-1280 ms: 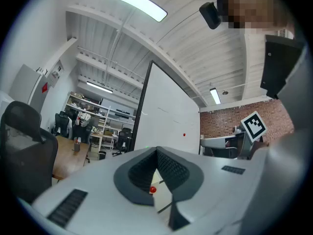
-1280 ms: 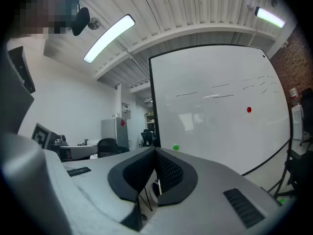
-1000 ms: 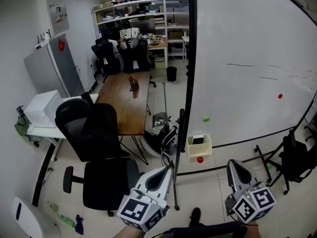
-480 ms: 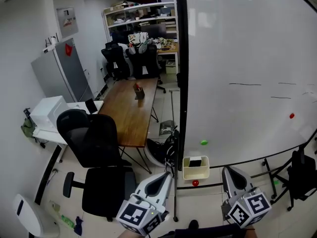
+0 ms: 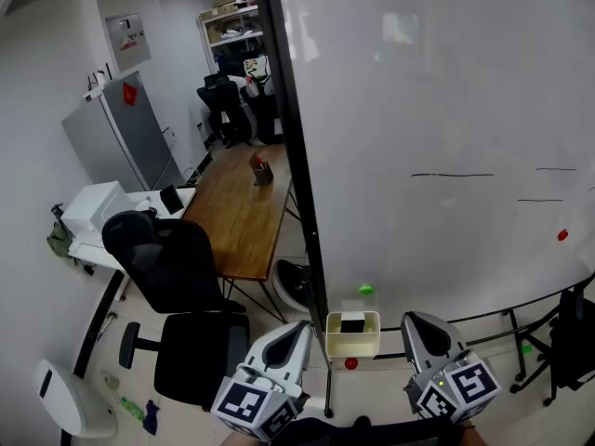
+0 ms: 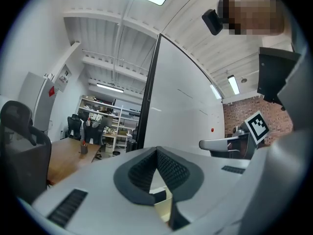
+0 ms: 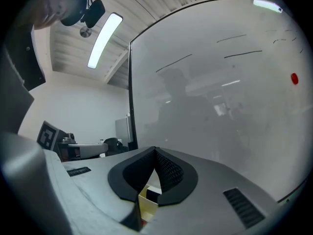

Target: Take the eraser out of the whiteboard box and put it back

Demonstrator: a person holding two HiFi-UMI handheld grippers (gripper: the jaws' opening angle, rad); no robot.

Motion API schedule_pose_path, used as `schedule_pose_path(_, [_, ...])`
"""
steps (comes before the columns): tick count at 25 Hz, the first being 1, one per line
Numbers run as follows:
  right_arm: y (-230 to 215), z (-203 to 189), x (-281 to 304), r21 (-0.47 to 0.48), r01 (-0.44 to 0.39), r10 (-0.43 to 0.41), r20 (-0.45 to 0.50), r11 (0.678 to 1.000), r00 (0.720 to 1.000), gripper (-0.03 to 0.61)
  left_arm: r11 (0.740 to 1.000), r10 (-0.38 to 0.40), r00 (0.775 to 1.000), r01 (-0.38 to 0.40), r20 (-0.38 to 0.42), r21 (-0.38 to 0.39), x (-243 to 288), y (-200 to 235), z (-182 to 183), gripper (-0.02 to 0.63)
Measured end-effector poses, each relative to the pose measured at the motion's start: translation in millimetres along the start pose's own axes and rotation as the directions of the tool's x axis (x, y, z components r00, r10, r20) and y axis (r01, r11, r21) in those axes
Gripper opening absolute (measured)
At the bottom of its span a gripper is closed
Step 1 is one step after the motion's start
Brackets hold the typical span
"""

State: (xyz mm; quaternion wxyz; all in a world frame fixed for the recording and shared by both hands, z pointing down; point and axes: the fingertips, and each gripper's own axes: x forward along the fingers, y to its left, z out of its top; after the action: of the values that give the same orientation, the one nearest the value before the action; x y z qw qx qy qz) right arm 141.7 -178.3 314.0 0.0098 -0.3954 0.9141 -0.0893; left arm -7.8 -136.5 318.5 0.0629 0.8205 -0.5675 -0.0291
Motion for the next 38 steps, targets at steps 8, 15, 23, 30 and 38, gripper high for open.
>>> schedule_pose_path(8, [30.8,-2.5,62.4,-0.07,0.016,-0.016,-0.005,0.997,1.0,0.026,0.999,-0.05,0.999,0.049,-0.015,-0.009,18.6,55.1,3.5,0.02])
schedule_pose_path(15, [47.3,-14.3,99.0,-0.038,0.091,-0.092,-0.019,0.995,0.996,0.115,0.995,-0.096,0.995,0.096,0.0,0.01,20.2,97.0,8.5,0.02])
schedule_pose_path(23, [56.2,-68.0,129.9,-0.041,0.134,-0.138,-0.121,0.99,0.983,0.192,0.996,-0.088,0.992,0.086,-0.092,-0.026,23.5,135.5,-29.2,0.026])
schedule_pose_path(30, [28.4,-130.6,152.1,-0.067,0.206,-0.216,-0.225,0.976,0.95,0.241,0.998,-0.041,0.985,0.032,-0.167,-0.056,35.5,157.8,-83.3,0.035])
schedule_pose_path(38, [10.8,-183.2,171.7,-0.06,0.229,-0.235,-0.328,0.972,0.915,0.269,0.997,0.028,0.977,-0.042,-0.21,-0.064,49.7,174.3,-127.1,0.04])
